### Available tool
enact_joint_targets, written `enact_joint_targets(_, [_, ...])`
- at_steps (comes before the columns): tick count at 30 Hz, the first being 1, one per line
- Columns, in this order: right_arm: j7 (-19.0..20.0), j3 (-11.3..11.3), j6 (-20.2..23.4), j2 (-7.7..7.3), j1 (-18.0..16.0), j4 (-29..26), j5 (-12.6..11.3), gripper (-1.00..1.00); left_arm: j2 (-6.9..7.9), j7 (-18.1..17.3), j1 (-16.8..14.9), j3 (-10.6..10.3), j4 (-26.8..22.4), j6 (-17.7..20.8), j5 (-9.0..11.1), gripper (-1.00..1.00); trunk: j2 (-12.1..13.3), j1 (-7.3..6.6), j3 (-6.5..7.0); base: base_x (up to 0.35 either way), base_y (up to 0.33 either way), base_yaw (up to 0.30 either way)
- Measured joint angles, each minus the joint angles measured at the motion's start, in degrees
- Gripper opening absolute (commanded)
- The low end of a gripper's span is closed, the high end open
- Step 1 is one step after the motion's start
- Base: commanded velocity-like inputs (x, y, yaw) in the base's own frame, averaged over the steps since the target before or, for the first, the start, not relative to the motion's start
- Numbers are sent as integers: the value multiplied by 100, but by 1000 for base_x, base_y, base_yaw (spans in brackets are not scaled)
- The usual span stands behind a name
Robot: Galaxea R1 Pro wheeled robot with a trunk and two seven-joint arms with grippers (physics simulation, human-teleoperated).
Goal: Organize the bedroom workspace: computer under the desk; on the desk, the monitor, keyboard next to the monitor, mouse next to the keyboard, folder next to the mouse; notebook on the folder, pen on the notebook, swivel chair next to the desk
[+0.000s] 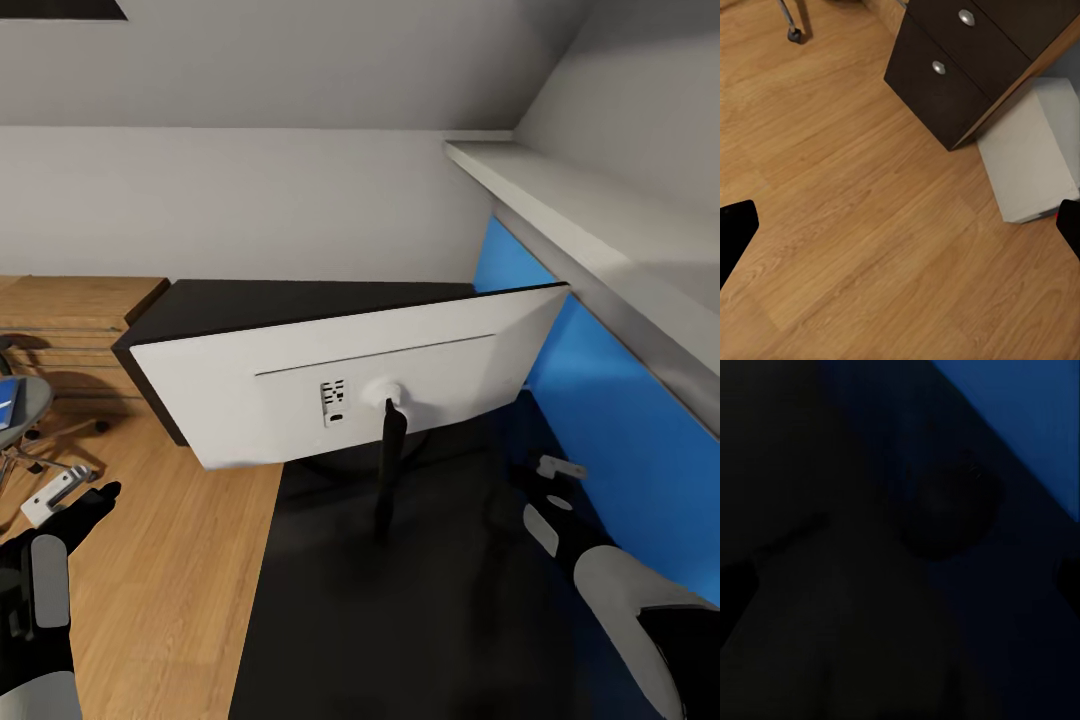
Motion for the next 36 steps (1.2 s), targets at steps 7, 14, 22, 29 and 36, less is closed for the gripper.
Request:
enact_joint_targets(7, [-188, 58, 831, -35, -422, -724, 64, 100, 0, 0, 0, 3, -1, -6, -1, 100, 2, 1, 0, 0, 0, 0])
enact_joint_targets(14, [-200, 45, 837, -30, -735, -794, 320, 100, -5, 1, 0, -8, 1, -9, 0, 100, 1, 0, -1, 0, 0, 0])
enact_joint_targets(22, [-179, 66, 137, -38, -760, -719, 389, 100, -18, 3, 1, -11, 1, -9, 0, 100, 1, 0, 0, 0, 0, 0])
enact_joint_targets(29, [-180, 96, -411, -45, -755, -459, 562, 100, -12, 2, 0, -10, 0, -9, 0, 100, 1, 1, 0, 0, 0, 0])
enact_joint_targets(36, [-184, 106, -915, -47, -750, -229, 817, 100, -26, 3, 1, -13, 0, -16, 0, 100, 2, 1, 0, 0, 0, 0])
